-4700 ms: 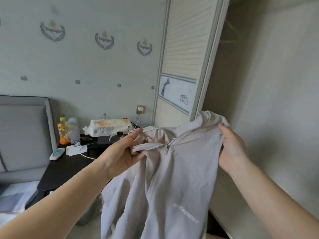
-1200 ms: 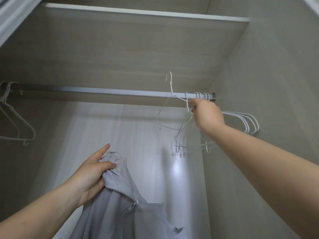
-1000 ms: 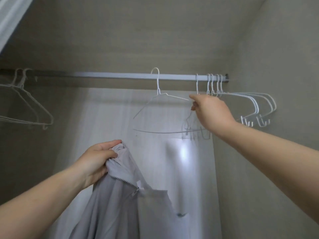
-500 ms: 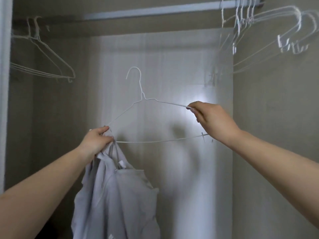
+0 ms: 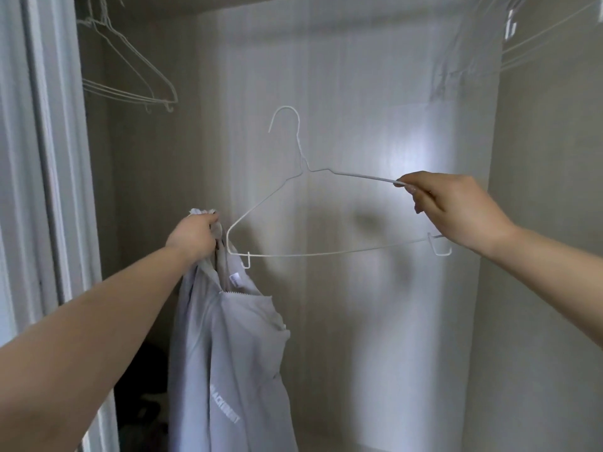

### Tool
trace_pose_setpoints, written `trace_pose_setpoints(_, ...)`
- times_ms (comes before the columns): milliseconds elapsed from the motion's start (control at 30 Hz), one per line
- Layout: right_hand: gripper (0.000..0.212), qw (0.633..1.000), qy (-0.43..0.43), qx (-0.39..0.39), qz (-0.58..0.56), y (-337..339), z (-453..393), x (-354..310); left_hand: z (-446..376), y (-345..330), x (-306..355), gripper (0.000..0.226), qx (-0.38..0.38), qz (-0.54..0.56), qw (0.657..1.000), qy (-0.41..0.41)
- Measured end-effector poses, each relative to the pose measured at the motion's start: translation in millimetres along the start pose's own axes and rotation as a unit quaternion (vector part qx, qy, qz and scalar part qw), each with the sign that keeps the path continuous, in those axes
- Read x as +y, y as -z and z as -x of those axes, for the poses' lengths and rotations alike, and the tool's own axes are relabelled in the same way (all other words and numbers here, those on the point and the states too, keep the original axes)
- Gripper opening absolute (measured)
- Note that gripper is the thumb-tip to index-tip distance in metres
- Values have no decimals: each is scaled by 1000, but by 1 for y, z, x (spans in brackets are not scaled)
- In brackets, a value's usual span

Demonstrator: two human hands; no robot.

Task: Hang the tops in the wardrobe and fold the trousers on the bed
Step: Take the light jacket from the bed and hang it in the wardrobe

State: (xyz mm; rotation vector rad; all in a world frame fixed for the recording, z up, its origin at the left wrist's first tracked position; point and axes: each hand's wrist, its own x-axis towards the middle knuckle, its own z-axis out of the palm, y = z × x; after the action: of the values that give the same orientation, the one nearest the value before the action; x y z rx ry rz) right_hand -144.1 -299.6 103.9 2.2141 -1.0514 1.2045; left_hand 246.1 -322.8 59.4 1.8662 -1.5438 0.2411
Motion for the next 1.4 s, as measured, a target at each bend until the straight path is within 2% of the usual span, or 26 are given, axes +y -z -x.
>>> trace_pose_setpoints(167, 29, 1000, 16, -6, -13, -2, 2, -7, 1, 0, -3, 40, 0, 24, 1000, -9)
trace_pose_setpoints(400, 28, 999, 28, -46, 6, -21, 5, -20, 13, -5, 37, 47, -32, 204, 976, -73)
trace_pose_setpoints(533, 27, 997, 28, -66, 18, -37, 12, -21, 18, -5, 59, 52, -41, 287, 952, -101)
trace_pose_setpoints(667, 26, 996, 27, -77, 23, -52, 18, -22, 18, -7, 73, 36, -63, 400, 911, -80)
trace_pose_setpoints(733, 26, 997, 24, -71, 24, -55, 20, -21, 18, -9, 77, 19, -79, 456, 885, -53)
trace_pose_setpoints(767, 27, 997, 27, -68, 32, -57, 19, -19, 17, -11, 78, 20, -72, 465, 881, -48)
trace_pose_setpoints(833, 30, 995, 38, -68, 65, -60, 18, -15, 14, -17, 79, 45, -37, 457, 888, -32)
trace_pose_setpoints(933, 30, 984, 105, -37, 140, -65, 17, -7, 13, -27, 82, 37, 2, 458, 889, -9)
trace_pose_setpoints(1033, 43, 954, 219, 1, 207, -69, 24, 1, 13, -31, 85, 30, 11, 475, 880, 3)
trace_pose_setpoints(1100, 45, 926, 328, -7, 186, -77, 35, -7, 12, -31, 85, 26, 16, 496, 868, 6)
trace_pose_setpoints(1167, 42, 912, 382, -47, 144, -93, 50, -21, 12, -32, 86, 28, 16, 501, 865, 11)
trace_pose_setpoints(1233, 49, 933, 321, -132, 96, -110, 63, -41, 12, -32, 89, 31, 13, 500, 866, 11)
trace_pose_setpoints(1300, 68, 957, 187, -219, 22, -126, 69, -54, 15, -30, 94, 30, 12, 505, 863, 1)
trace_pose_setpoints(1367, 74, 947, 99, -292, -87, -137, 72, -62, 17, -29, 97, 24, 5, 512, 859, -15)
trace_pose_setpoints(1400, 74, 944, 94, -286, -132, -141, 73, -64, 19, -29, 96, 22, 3, 516, 856, -20)
